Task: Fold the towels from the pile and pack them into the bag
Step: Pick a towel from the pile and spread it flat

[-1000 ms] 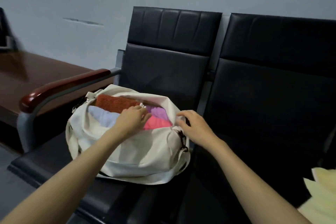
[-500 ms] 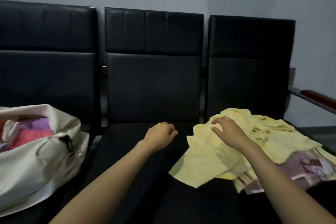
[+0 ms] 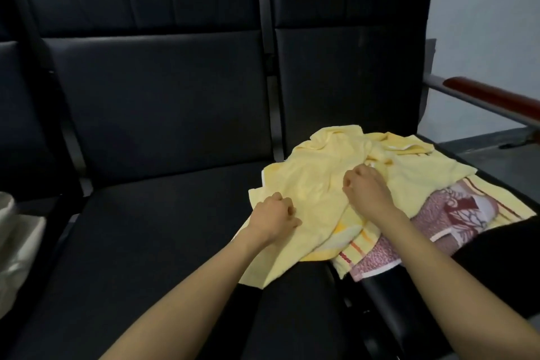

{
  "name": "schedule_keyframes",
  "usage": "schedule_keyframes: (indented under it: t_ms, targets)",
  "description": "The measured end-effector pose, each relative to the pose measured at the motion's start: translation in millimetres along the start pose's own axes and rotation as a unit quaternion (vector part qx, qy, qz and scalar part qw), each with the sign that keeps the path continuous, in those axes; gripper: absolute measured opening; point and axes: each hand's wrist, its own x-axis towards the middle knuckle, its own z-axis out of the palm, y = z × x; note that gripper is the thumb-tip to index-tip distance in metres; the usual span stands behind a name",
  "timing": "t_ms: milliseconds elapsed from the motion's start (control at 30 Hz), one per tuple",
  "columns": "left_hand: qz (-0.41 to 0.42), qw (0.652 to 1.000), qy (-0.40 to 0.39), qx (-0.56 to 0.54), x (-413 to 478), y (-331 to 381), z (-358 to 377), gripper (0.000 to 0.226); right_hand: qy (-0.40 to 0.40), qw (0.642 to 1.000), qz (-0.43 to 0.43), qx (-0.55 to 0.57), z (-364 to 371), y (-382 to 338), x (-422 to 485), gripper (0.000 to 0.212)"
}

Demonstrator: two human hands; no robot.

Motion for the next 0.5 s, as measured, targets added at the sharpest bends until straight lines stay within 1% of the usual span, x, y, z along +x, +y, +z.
schedule_keyframes:
  t_ms: [67,133,233,300,333,367,400,467,500]
  targets:
    - [0.006,1.000,0.021,-0.018,-0.4,-1.5,4.6,0.026,0.020,1.000,-0.001,-0.024,8.2,-1.3,-0.8,0.022]
    - [0.005,0.997,0.048,-0.060,-3.3,-3.5,3.4,0.022,0.034,0.999,0.003,-0.038,11.6,-4.8,-2.5,0.023]
    - [-0.016,0.980,0.122,-0.159,-14.0,-6.7,-12.6,0.016,0.018,0.999,0.009,-0.026,7.0,-20.2,-10.7,0.032]
    - [-0.041,0.946,0.164,-0.278,-27.9,-8.0,-30.7,0.017,-0.033,0.999,-0.012,-0.007,0.0,-37.5,-20.7,0.049]
    - [-0.058,0.922,0.181,-0.338,-36.3,-9.0,-40.8,0.019,-0.062,0.998,-0.024,0.000,-2.5,-47.0,-25.7,0.058]
    - [-0.075,0.896,0.204,-0.387,-45.4,-10.3,-51.4,0.019,-0.087,0.996,-0.029,0.005,-4.4,-56.9,-29.9,0.063]
    - [-0.088,0.872,0.230,-0.423,-54.4,-13.3,-61.0,0.019,-0.100,0.995,-0.027,0.014,-4.4,-66.6,-33.1,0.060]
    - [-0.109,0.826,0.282,-0.475,-74.4,-21.7,-78.9,0.019,-0.093,0.993,-0.014,0.070,-3.7,-87.0,-37.3,0.035]
    - [-0.121,0.805,0.305,-0.495,-85.6,-27.7,-87.0,0.019,-0.077,0.989,-0.001,0.127,-3.3,-99.3,-39.6,0.022]
